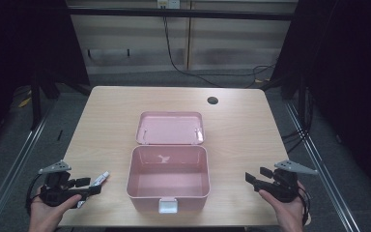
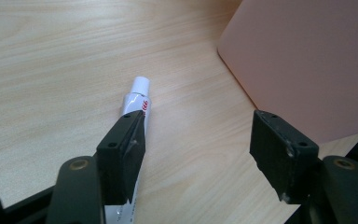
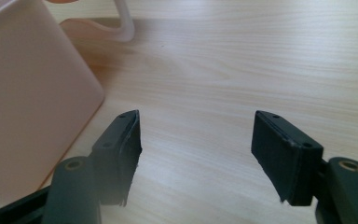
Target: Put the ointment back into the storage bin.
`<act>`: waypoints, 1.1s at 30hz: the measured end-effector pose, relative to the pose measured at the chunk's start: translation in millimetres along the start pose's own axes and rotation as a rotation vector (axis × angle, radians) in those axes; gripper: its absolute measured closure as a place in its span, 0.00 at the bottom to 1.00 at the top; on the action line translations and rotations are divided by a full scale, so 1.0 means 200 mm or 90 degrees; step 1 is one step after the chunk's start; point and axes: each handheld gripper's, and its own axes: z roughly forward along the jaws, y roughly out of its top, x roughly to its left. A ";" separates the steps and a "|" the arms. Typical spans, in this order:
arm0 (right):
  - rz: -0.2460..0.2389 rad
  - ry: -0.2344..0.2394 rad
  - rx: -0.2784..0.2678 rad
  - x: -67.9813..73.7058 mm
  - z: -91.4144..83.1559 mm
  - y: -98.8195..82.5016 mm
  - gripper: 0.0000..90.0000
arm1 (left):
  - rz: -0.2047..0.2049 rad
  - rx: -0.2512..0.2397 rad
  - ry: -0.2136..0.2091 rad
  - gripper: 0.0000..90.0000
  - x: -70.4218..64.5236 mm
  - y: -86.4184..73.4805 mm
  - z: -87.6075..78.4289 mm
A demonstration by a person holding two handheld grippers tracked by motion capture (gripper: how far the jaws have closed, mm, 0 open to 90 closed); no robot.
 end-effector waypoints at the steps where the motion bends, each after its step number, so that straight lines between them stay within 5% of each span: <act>1: 0.000 0.000 0.000 0.00 0.00 0.00 0.37 | 0.000 0.000 0.000 0.39 0.00 0.00 0.00; 9: -0.006 0.062 0.024 0.02 0.01 0.01 0.36 | 0.007 0.006 0.001 0.43 -0.01 0.01 -0.02; 20: 0.008 0.074 0.034 0.02 0.01 0.01 0.35 | 0.034 0.034 0.002 0.46 -0.04 0.04 -0.04; 22: 0.008 0.074 0.037 0.02 0.01 0.01 0.34 | 0.043 0.050 0.031 0.48 -0.05 0.05 -0.04; 25: 0.003 0.079 0.041 0.03 0.01 0.01 0.34 | 0.048 0.066 0.027 0.51 -0.07 0.08 -0.03; 33: 0.003 0.088 0.047 0.03 0.02 0.01 0.33 | 0.127 0.111 0.058 0.51 -0.11 0.17 -0.02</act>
